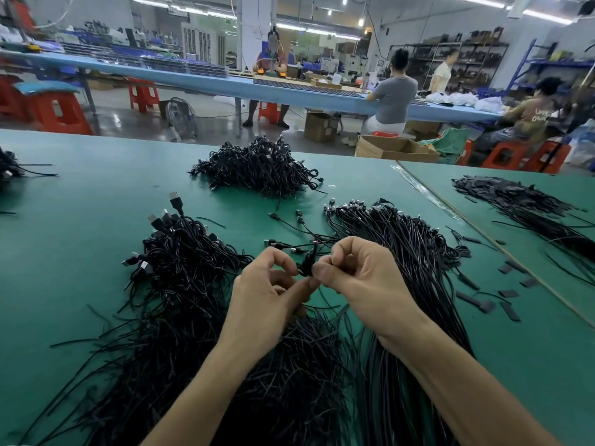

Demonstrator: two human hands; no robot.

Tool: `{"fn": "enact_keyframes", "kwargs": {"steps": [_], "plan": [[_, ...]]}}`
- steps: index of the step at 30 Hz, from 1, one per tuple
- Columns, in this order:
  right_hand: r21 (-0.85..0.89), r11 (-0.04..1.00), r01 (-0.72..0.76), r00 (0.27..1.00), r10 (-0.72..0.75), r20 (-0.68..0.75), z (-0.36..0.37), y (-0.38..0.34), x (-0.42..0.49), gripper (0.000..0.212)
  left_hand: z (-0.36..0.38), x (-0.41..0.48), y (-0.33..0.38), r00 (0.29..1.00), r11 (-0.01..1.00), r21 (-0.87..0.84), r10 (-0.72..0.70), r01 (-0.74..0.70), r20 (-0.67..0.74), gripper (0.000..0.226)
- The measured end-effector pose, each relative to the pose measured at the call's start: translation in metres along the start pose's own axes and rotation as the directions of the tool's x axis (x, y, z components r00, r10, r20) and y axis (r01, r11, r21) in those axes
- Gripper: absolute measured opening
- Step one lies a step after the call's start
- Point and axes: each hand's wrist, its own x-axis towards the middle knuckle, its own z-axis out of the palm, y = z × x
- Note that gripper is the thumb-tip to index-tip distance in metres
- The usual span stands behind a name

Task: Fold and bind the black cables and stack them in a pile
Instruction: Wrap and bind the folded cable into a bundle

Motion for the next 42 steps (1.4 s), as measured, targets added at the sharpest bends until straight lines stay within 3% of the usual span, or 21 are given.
{"fn": "enact_keyframes", "kwargs": {"steps": [2, 5, 7, 11, 15, 18, 20, 23, 25, 28, 31, 34, 37, 40, 42], "plan": [[0.010, 1.000, 0.003, 1.000, -0.003, 0.017, 0.001, 0.000, 0.000, 0.036, 0.000, 0.001, 0.003, 0.998, 0.986, -0.158, -0.059, 0.062, 0.024, 0.030], [0.047, 0.998, -0.036, 0.999, 0.034, 0.035, 0.002, 0.000, -0.002, 0.036, -0.001, 0.002, 0.006, 0.996, 0.972, -0.222, -0.084, 0.080, -0.009, 0.016], [0.054, 0.997, -0.057, 0.998, 0.055, 0.022, 0.001, 0.001, -0.003, 0.034, -0.002, 0.002, 0.009, 0.993, 0.946, -0.310, -0.113, 0.098, -0.028, 0.021], [0.072, 0.994, -0.085, 0.996, 0.085, 0.015, -0.001, 0.005, -0.005, 0.032, 0.001, 0.000, 0.011, 0.997, 0.915, -0.401, -0.062, 0.042, -0.037, 0.013], [0.124, 0.987, -0.106, 0.994, 0.102, 0.039, -0.004, 0.007, -0.005, 0.031, 0.002, -0.001, 0.007, 0.999, 0.946, -0.320, 0.049, -0.052, -0.018, 0.018], [0.048, 0.998, -0.038, 0.999, 0.039, -0.034, -0.008, 0.007, -0.001, 0.033, 0.003, 0.000, 0.002, 0.993, 0.983, -0.145, 0.115, -0.115, -0.003, 0.034], [-0.013, 1.000, 0.026, 0.996, -0.026, -0.079, -0.009, 0.007, 0.002, 0.036, 0.004, 0.000, -0.002, 0.994, 0.994, -0.007, 0.105, -0.105, -0.018, 0.040], [-0.069, 0.995, 0.070, 0.996, -0.074, -0.045, -0.007, 0.009, 0.002, 0.038, 0.004, 0.000, -0.004, 0.999, 0.998, 0.061, -0.014, 0.011, 0.036, 0.041], [-0.082, 0.993, 0.082, 0.996, -0.085, -0.031, -0.006, 0.011, 0.000, 0.039, 0.003, 0.000, -0.002, 0.987, 0.992, 0.035, -0.126, 0.123, 0.101, 0.041], [-0.092, 0.993, 0.072, 0.996, -0.076, -0.037, -0.003, 0.015, 0.000, 0.044, 0.002, 0.001, 0.000, 0.955, 0.949, -0.172, -0.231, 0.263, 0.183, 0.035], [-0.074, 0.996, 0.041, 0.998, -0.045, -0.054, 0.001, 0.018, 0.000, 0.045, -0.001, 0.003, 0.001, 0.955, 0.908, -0.302, -0.256, 0.291, 0.151, 0.020], [-0.026, 1.000, 0.010, 1.000, -0.011, -0.022, 0.005, 0.022, -0.002, 0.038, -0.003, 0.006, 0.000, 0.956, 0.866, -0.405, -0.278, 0.293, 0.096, 0.020], [0.027, 0.999, -0.038, 0.999, 0.039, -0.013, 0.007, 0.027, -0.004, 0.036, -0.006, 0.007, -0.005, 0.981, 0.926, -0.325, -0.185, 0.191, 0.052, 0.013], [0.146, 0.983, -0.114, 0.993, 0.116, -0.002, 0.005, 0.032, -0.003, 0.029, -0.011, 0.008, -0.008, 0.990, 0.957, -0.261, -0.108, 0.129, 0.094, 0.019], [0.045, 0.980, -0.195, 0.981, 0.194, 0.024, -0.001, 0.039, 0.000, 0.025, -0.015, 0.011, -0.013, 0.998, 0.989, -0.137, -0.052, 0.056, 0.028, 0.026]]}}
